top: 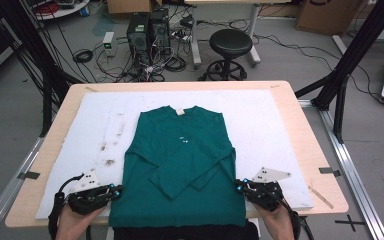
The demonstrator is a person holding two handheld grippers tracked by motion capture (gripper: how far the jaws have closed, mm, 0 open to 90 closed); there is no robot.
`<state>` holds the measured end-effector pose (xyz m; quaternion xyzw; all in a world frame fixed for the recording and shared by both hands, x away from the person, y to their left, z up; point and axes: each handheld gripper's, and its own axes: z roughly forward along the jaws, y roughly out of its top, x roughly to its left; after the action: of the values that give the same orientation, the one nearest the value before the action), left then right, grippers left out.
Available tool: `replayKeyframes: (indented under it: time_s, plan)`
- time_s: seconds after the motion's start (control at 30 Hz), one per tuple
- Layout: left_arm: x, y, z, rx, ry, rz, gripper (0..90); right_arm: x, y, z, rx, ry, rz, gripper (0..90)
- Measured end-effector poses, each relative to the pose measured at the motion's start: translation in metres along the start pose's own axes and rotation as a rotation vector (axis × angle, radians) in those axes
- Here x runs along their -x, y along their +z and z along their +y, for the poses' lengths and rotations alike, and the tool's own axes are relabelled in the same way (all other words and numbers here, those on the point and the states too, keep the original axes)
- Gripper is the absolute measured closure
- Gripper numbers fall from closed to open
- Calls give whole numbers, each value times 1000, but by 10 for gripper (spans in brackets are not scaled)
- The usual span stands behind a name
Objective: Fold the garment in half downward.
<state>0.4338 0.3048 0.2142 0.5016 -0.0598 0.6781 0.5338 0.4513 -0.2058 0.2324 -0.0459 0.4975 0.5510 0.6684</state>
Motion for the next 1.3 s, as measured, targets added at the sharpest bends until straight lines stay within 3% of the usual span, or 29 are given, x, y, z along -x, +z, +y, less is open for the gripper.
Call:
replayKeyframes:
  time_s: [0.2,0.4,0.63,0.67,0.73,0.9,1.07,1.17,1.3]
  plan:
    - [11,-6,-9,-12,7,-31,866,-11,-10,-9,22,-19,12,878]
    - [18,-9,-16,-20,-3,-63,865,-15,-19,-20,18,-4,46,878]
    - [19,-9,-17,-27,-8,-86,855,-15,-21,-25,14,-7,56,867]
    - [18,-10,-16,-19,-9,-95,828,-15,-21,-25,16,-8,57,842]
    - [16,-11,-13,-4,-22,-88,680,-16,-21,-22,39,1,57,696]
    - [7,-14,4,61,-30,-67,495,-12,-17,-9,83,17,29,391]
    - [-5,-12,26,126,-27,-28,391,2,-8,6,108,54,-19,321]
    - [-15,-9,35,128,-41,-2,370,14,-4,14,115,88,-13,308]
    - [-29,-4,49,124,-58,36,370,27,-1,23,115,111,-42,301]
